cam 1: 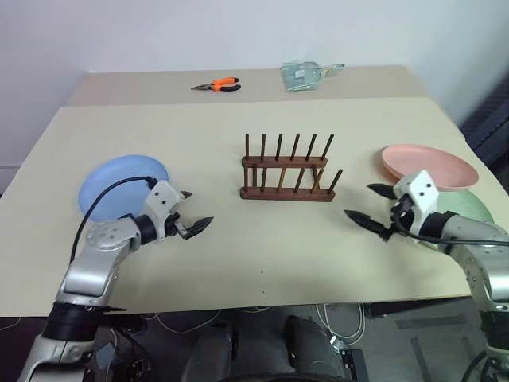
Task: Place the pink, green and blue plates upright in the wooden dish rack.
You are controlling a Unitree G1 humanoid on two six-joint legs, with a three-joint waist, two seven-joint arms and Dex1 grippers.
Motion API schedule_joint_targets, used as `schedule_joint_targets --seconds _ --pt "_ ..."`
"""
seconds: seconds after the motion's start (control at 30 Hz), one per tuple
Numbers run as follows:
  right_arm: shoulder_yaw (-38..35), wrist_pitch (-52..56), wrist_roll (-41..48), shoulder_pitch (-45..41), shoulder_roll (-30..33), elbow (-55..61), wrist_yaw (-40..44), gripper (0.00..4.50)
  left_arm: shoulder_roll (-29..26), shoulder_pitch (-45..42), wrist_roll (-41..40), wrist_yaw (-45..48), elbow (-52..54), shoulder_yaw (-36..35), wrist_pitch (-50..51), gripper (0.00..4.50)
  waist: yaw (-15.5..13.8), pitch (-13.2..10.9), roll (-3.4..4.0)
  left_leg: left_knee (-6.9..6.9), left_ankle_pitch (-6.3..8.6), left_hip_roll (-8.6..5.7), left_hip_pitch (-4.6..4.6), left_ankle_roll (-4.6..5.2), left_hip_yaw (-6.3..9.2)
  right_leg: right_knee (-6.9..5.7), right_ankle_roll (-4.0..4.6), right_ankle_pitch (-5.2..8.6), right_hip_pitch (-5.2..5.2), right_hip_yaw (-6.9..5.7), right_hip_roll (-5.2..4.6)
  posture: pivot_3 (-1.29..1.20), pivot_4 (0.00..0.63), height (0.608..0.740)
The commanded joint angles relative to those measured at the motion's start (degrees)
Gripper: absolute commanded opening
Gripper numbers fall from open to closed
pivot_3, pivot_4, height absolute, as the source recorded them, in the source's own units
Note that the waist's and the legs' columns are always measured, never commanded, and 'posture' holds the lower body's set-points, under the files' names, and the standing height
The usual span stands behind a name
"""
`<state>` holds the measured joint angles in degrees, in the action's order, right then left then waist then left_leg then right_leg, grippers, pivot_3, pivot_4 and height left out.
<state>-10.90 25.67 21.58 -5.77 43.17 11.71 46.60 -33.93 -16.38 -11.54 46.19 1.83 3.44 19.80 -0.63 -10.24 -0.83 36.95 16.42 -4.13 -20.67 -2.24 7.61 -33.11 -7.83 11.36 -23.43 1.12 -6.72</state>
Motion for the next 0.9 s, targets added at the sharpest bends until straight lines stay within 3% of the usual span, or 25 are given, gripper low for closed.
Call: schedule_joint_targets --seconds 0.03,0.37,0.47,0.63,0.9 --pt "-0.29 1.07 0.8 1.79 -1.31 6.54 -2.22 4.5 1.76 -6.34 3.44 3.57 -7.12 5.41 -4.48 4.43 -0.15 0.0 -0.01 0.03 0.0 0.0 -0.02 0.0 -0.01 0.0 0.0 0.0 0.01 0.0 0.0 0.0 0.15 0.74" --pt "-3.05 4.05 0.87 9.82 -3.77 17.45 -8.98 4.5 16.8 -28.36 10.7 6.95 -43.62 12.97 -16.88 4.43 -0.25 0.03 -0.1 0.14 -0.01 -0.09 -0.35 0.02 0.1 0.04 -0.24 -0.13 -0.15 -0.12 -0.03 0.0 0.15 0.74" --pt "-3.17 4.99 0.46 10.99 -3.88 19.2 -10.32 4.5 17.92 -29.64 11.39 7.65 -47.16 12.39 -19.54 3.09 -0.2 0.06 -0.15 0.14 -0.01 -0.07 -0.33 0.02 0.11 0.04 -0.27 -0.11 -0.11 -0.14 -0.03 0.0 0.15 0.74" --pt "-5.08 5.12 0.14 12.45 -2.35 18.94 -10.19 4.5 17.88 -27.18 10.26 11.68 -42.45 12.07 -21.12 0.76 -0.16 0.06 -0.16 0.16 -0.01 -0.04 -0.3 0.02 0.12 0.02 -0.26 -0.11 -0.08 -0.14 -0.03 0.0 0.15 0.74" --pt "-10.8 4.27 -0.4 16.15 3.81 13.66 -4.65 4.5 13.97 -16.5 9.43 17.89 -18.03 16.16 -14.76 0.78 -0.23 0.06 -0.13 0.11 0.02 -0.05 -0.34 0.06 0.15 0.03 -0.26 -0.11 -0.1 -0.14 -0.03 0.0 0.15 0.74"
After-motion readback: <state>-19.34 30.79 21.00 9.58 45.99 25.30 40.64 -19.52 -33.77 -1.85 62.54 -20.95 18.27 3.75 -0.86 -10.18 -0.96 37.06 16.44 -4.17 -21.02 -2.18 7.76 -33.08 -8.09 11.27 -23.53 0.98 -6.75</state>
